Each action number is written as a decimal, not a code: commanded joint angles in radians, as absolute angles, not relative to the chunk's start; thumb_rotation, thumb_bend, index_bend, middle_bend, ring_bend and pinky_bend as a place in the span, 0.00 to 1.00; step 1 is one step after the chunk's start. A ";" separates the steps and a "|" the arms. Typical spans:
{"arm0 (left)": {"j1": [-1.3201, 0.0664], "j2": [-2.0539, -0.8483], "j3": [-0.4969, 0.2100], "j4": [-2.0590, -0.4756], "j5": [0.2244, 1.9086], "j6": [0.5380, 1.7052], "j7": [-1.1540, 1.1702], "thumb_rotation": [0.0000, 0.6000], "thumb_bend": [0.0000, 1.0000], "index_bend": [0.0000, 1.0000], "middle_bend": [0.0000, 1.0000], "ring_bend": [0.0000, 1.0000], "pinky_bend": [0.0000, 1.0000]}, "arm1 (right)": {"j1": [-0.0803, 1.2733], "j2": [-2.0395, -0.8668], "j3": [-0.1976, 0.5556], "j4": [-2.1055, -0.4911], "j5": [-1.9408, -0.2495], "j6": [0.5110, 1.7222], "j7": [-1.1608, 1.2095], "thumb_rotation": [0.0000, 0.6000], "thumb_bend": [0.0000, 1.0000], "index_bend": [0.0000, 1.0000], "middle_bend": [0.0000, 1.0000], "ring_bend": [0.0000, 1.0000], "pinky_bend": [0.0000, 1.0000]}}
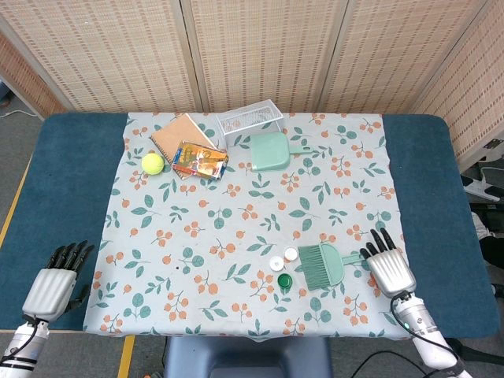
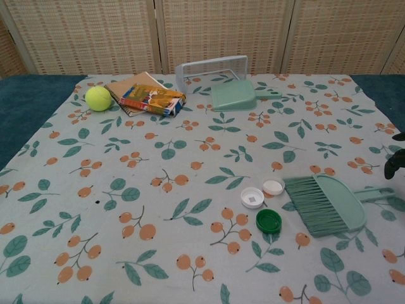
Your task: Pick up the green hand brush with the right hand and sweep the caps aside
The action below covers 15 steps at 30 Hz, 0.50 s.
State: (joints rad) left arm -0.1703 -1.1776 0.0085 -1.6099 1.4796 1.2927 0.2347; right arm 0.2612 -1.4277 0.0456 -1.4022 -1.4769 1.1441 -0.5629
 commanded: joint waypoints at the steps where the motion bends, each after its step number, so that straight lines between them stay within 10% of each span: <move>1: -0.173 -1.175 0.009 -1.608 1.478 1.289 0.222 1.00 0.43 0.00 0.00 0.00 0.08 | 0.281 -1.449 0.049 -1.389 -1.481 1.141 -0.577 1.00 0.25 0.36 0.30 0.04 0.00; 15: -0.179 -1.173 0.002 -1.584 1.464 1.291 0.184 1.00 0.43 0.00 0.00 0.00 0.08 | 0.322 -1.507 0.057 -1.334 -1.400 1.078 -0.642 1.00 0.28 0.37 0.32 0.06 0.00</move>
State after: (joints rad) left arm -0.1790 -1.1730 0.0022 -1.5846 1.4649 1.2916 0.1841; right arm 0.3167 -1.4989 0.0575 -1.3399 -1.4108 1.0881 -0.6345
